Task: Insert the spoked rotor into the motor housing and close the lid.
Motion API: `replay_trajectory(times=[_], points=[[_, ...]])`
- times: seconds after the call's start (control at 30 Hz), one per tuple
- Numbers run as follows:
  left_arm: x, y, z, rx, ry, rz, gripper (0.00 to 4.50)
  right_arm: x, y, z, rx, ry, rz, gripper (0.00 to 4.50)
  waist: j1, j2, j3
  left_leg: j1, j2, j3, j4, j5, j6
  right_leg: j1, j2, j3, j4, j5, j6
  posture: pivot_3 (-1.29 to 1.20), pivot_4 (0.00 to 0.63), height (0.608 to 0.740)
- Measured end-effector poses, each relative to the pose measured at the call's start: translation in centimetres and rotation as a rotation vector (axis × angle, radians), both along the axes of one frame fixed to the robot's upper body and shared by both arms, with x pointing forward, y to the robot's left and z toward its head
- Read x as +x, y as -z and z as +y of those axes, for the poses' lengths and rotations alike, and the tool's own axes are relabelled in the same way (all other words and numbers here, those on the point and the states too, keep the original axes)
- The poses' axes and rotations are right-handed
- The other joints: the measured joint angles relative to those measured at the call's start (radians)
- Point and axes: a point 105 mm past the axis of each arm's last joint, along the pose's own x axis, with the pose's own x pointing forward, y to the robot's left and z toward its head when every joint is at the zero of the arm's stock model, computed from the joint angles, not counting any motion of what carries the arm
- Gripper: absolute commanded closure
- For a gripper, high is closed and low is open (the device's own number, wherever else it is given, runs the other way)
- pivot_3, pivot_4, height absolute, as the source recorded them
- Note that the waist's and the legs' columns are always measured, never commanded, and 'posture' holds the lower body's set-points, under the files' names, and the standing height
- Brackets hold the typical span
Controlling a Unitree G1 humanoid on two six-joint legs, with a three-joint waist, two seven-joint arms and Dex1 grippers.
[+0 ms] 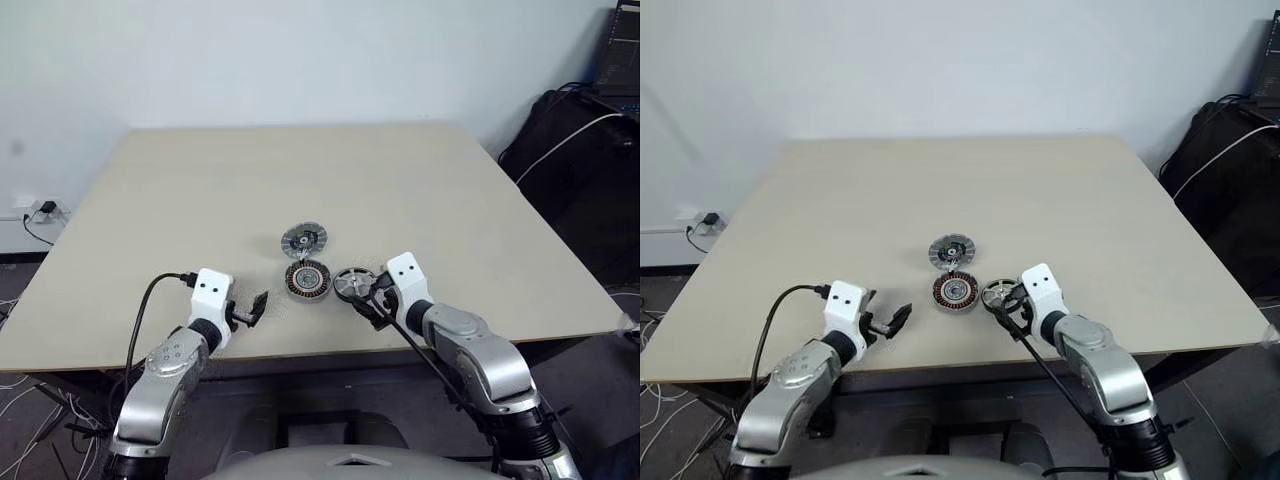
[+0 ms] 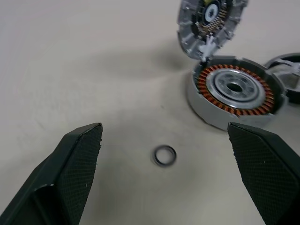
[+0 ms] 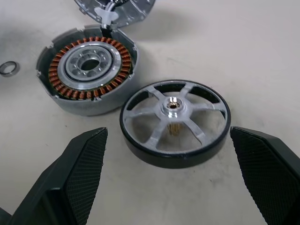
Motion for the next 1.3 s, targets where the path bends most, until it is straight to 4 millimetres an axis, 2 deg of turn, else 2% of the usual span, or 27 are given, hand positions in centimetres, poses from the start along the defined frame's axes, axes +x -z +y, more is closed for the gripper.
replay_trajectory(times=[0.33,0.7,0.97,1.07,1.3], points=[[2.7,1.9,-1.2,0.04,0.045,0.017,0.0,0.2,-0.1,0.3,0.007,0.006,-0.007,0.03,0.016,-0.001,0.0,0.0,0.0,0.001,0.001,0.0,0.0,0.0,0.0,0.0,0.0,0.003,-0.003,0.0,0.0,0.74],[1.8,5.2,-2.3,0.069,0.142,0.122,0.0,0.1,0.0,0.3,0.01,0.012,-0.004,0.03,0.016,-0.001,0.0,0.0,0.0,0.002,0.002,0.0,0.0,0.0,0.0,0.001,0.0,0.003,-0.003,0.0,0.0,0.74],[1.8,5.3,-2.4,0.094,0.137,0.111,0.0,0.1,0.1,0.3,0.01,0.012,-0.002,0.03,0.016,0.0,-0.001,0.0,0.0,0.002,0.002,0.0,0.0,0.0,0.0,0.001,0.0,0.003,-0.002,0.0,0.0,0.74],[1.8,5.4,-2.6,0.091,0.134,0.114,0.6,0.1,0.1,0.3,0.01,0.012,-0.003,0.0,0.017,0.0,-0.001,0.0,0.0,0.002,0.002,0.0,0.0,0.0,0.0,0.001,0.0,0.003,-0.001,0.0,0.0,0.74],[1.5,5.6,-3.0,0.091,0.144,0.13,2.76,0.1,0.1,0.3,0.011,0.012,-0.004,0.0,0.012,0.001,-0.002,0.001,0.002,0.002,0.002,0.0,0.0,0.0,0.0,0.0,0.001,0.005,-0.002,0.0,0.0,0.74]])
